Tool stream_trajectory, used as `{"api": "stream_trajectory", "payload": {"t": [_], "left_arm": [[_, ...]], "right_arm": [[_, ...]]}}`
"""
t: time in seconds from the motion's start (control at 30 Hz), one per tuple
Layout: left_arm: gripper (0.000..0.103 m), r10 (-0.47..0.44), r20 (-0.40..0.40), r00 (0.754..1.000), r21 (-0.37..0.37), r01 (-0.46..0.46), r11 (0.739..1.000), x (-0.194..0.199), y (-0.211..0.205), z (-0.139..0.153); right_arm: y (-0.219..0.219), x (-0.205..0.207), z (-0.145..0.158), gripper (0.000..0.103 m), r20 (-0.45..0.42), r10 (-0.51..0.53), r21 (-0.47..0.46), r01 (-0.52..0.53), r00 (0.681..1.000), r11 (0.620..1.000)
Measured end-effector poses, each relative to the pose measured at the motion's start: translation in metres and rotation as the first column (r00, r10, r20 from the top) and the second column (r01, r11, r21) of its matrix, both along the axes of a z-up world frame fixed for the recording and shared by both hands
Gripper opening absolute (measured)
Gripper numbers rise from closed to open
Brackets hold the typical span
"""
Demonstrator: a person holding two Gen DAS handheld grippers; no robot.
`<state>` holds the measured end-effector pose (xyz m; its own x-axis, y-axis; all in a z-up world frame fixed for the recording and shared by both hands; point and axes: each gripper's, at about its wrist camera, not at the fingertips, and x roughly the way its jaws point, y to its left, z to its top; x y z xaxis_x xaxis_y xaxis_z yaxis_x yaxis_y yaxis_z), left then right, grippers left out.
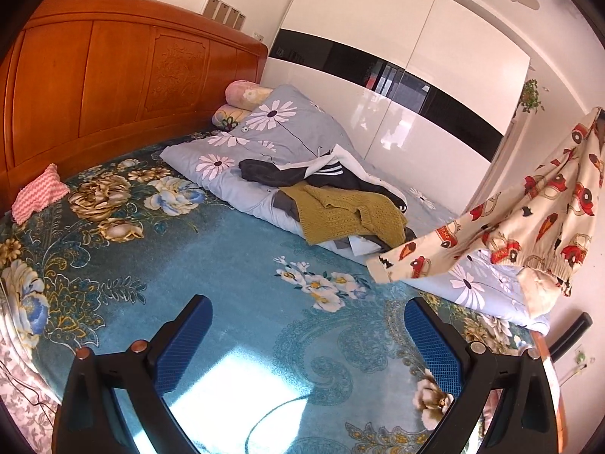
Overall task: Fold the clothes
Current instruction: 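Lift the pajama pants off the pile with the right gripper, then lay the pajama pants onto the teal blanket with the right gripper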
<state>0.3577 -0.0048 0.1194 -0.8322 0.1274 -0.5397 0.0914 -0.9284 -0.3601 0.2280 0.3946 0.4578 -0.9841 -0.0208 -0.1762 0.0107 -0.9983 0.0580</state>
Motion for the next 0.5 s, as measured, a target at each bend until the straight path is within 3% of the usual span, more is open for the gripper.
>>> {"api": "stream_trajectory", "payload": {"t": [0.1, 0.23, 0.3, 0.4, 0.5], "left_arm": [[0.103, -0.009, -0.008, 1.0, -0.007, 0.009, 1.0, 0.009, 0.009, 0.003], [0.103, -0.008, -0.025, 1.0, -0.021, 0.007, 1.0, 0.024, 0.005, 0.01], [0.103, 0.012, -0.029, 1.0, -0.032, -0.013, 0.999, 0.033, -0.003, 0.013], [0.103, 0.058, -0.029, 0.998, -0.044, -0.059, 0.997, 0.047, -0.019, 0.016], [0.103, 0.113, -0.024, 0.993, -0.05, -0.114, 0.992, 0.06, -0.038, 0.018]], "right_arm": [[-0.013, 0.02, 0.006, 0.005, 0.006, 0.014, 0.084, -0.014, 1.0, 0.996], [-0.056, 0.026, -0.03, 0.005, 0.071, 0.097, 0.162, -0.107, 0.993, 0.981], [-0.082, 0.015, -0.065, 0.005, 0.156, 0.163, 0.14, -0.185, 0.974, 0.973], [-0.121, -0.004, -0.12, 0.005, 0.283, 0.276, 0.02, -0.294, 0.919, 0.956], [-0.163, -0.009, -0.143, 0.005, 0.314, 0.382, -0.056, -0.385, 0.869, 0.921]]}}
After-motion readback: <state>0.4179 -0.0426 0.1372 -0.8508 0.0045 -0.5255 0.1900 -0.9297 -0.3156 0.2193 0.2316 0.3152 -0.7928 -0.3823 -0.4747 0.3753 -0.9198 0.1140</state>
